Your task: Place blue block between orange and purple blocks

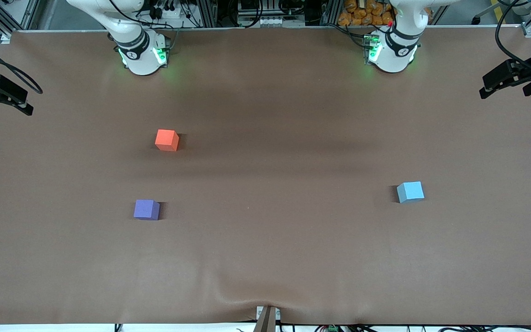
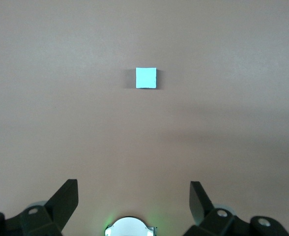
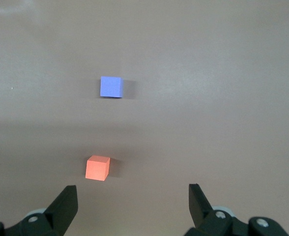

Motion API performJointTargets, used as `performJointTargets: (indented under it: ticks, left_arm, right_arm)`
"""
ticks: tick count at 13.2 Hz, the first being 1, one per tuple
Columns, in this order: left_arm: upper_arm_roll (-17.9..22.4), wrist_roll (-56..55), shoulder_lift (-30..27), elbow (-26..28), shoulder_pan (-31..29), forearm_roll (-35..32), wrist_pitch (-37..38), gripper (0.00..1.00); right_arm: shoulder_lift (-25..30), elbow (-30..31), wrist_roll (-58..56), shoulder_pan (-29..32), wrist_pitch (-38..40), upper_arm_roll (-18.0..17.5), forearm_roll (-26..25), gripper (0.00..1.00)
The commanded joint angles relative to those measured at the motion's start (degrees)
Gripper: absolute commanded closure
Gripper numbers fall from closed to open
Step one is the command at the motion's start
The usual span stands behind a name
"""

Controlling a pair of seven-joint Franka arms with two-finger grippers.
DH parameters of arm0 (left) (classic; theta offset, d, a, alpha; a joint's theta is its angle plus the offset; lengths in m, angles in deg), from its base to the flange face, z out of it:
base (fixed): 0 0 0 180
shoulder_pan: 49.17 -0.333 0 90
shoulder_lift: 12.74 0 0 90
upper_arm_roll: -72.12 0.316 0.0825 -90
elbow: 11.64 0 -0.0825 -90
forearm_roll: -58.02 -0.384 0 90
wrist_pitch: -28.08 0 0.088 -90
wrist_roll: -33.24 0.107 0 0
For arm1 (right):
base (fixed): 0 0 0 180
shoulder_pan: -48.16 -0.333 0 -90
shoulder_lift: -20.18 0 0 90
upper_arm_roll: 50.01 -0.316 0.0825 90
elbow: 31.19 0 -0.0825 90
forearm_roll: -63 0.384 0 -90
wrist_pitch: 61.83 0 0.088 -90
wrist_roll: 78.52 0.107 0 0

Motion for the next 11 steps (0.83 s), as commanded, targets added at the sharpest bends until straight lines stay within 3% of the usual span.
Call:
performJointTargets:
  ticks: [1, 11]
  left_arm:
    - [-0.19, 0.45, -0.1, -0.45, -0.02, -3.02, 0.7, 0.0]
    - [-0.36, 1.59, 0.69, -0.36, 0.33, -3.4, 0.34, 0.0]
  right_arm:
    - [-0.44, -0.93, -1.1, 1.21, 0.73, -0.48, 1.21, 0.0]
    - [-0.53, -0.92, -1.19, 1.47, 0.73, -0.48, 1.29, 0.0]
